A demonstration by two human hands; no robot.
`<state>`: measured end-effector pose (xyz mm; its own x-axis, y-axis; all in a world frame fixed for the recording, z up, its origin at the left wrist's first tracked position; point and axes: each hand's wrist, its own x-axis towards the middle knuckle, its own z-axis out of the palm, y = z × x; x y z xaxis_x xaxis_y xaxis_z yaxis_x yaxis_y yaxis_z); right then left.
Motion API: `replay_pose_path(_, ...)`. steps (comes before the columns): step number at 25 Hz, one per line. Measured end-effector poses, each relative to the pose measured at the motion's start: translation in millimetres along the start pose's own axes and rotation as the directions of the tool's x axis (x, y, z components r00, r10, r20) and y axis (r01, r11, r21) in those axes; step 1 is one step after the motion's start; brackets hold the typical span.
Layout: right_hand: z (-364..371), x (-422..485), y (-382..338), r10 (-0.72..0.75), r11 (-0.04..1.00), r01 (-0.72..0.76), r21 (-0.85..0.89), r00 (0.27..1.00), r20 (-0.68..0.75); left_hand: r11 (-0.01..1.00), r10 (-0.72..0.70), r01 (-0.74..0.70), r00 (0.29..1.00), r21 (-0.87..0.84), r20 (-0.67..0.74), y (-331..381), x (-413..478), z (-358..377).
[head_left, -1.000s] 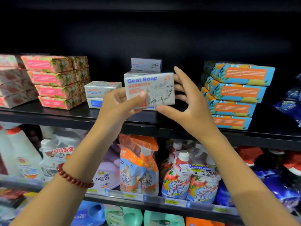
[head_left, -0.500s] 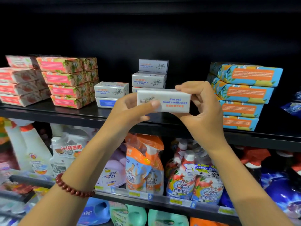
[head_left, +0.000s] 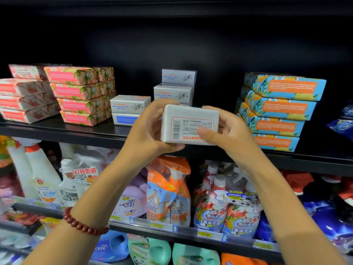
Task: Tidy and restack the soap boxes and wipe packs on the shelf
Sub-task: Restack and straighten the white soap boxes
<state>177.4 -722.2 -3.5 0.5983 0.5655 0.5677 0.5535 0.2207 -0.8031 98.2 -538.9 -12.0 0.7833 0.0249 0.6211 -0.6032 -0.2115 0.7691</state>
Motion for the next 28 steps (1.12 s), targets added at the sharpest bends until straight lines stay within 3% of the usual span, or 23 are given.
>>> replay_pose_path(2, -0.3, -0.5, 0.4, -0.029, 0.998, 0.024, -0.064, 0.996, -0.083, 1.0, -0.013, 0.013, 1.0, 0.013, 0.0, -5.6, -0.6, 1.0)
replay_pose_path(7, 10.3, -1.6, -0.4, -0.233, 0.963, 0.196, -0.185, 0.951, -0.205, 0.976, -0.213, 0.203, 0.964, -0.083, -0.156, -13.5, 2.0, 8.4)
replay_pose_path(10, 15.6, 2.9, -1.0, -0.356, 0.912, 0.292, -0.289, 0.913, -0.201, 0.914, -0.346, 0.273, 0.91, -0.299, -0.229, -10.2, 8.2, 4.6)
replay_pose_path(12, 20.0, 5.5, 1.5, -0.413, 0.863, 0.321, -0.39, 0.894, -0.177, 0.932, -0.304, 0.24, 0.926, -0.274, -0.223, -8.0, 10.5, -3.2)
replay_pose_path(16, 31.1, 11.5, 11.6, -0.464, 0.815, 0.344, -0.466, 0.87, -0.17, 0.992, -0.129, 0.129, 0.981, -0.011, -0.142, -6.5, 6.2, -16.3)
replay_pose_path(19, 41.0, 18.4, 19.9, -0.458, 0.786, 0.327, -0.525, 0.878, -0.14, 0.995, -0.102, 0.1, 0.977, -0.017, -0.187, -7.4, 4.9, -31.2)
replay_pose_path(24, 48.2, 27.6, 25.8, -0.337, 0.792, 0.172, -0.586, 0.923, -0.185, 0.993, 0.029, 0.011, 0.943, 0.117, -0.331, -5.3, 15.9, -75.1)
replay_pose_path(28, 63.2, 29.7, 35.8, -0.108, 0.715, 0.096, -0.692, 0.994, 0.027, 0.971, 0.089, 0.008, 0.916, 0.241, -0.391, -16.6, 35.1, -107.9)
